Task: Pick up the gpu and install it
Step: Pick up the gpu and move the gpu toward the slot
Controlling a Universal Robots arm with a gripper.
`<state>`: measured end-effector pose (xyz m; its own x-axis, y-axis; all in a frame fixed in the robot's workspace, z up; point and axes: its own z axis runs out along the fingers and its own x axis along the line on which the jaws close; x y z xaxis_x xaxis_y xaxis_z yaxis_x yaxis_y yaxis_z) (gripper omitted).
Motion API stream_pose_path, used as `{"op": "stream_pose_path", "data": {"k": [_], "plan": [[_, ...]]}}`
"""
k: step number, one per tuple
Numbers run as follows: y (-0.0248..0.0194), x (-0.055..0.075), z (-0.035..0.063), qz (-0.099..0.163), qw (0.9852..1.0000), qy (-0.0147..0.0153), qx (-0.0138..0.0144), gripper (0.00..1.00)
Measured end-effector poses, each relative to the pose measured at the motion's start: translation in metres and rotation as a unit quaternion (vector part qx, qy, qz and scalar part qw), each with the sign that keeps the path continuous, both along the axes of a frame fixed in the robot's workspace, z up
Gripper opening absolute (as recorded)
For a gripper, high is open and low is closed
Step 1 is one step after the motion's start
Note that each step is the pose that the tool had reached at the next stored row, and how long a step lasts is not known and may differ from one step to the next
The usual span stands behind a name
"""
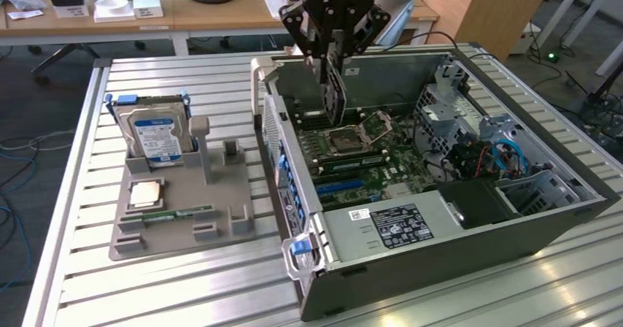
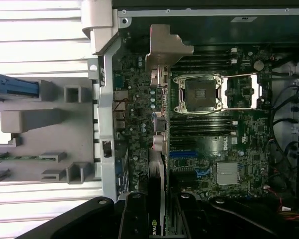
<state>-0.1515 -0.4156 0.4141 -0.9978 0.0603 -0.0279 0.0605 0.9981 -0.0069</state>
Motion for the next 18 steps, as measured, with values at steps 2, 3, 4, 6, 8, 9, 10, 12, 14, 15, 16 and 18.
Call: {"op": "stream_pose_path", "data": {"k": [2,3,4,6,8,9,10,12,14,15,16,18], "plan": [[0.0000,0.007,0.0000,0.000,1.0000,0.0000,0.0000,0.26],[0.0000,0.011,0.0000,0.000,1.0000,0.0000,0.0000,0.26],[0.0000,0.014,0.0000,0.000,1.0000,0.0000,0.0000,0.26],[0.0001,0.022,0.0000,0.000,1.0000,0.0000,0.0000,0.26],[0.0001,0.030,0.0000,0.000,1.0000,0.0001,0.0000,0.26],[0.0001,0.034,0.0000,0.000,1.0000,0.0000,0.0000,0.26],[0.0001,0.038,0.0000,0.000,1.0000,0.0000,0.0000,0.26],[0.0002,0.045,0.0000,0.000,1.0000,0.0000,0.0000,0.26],[0.0002,0.052,0.0000,0.000,1.0000,0.0000,0.0001,0.26],[0.0002,0.056,0.0000,0.000,1.0000,0.0000,0.0001,0.26],[0.0002,0.059,0.0000,0.000,1.0000,0.0000,0.0000,0.26],[0.0003,0.064,0.0000,0.000,1.0000,0.0000,0.0000,0.26]]}}
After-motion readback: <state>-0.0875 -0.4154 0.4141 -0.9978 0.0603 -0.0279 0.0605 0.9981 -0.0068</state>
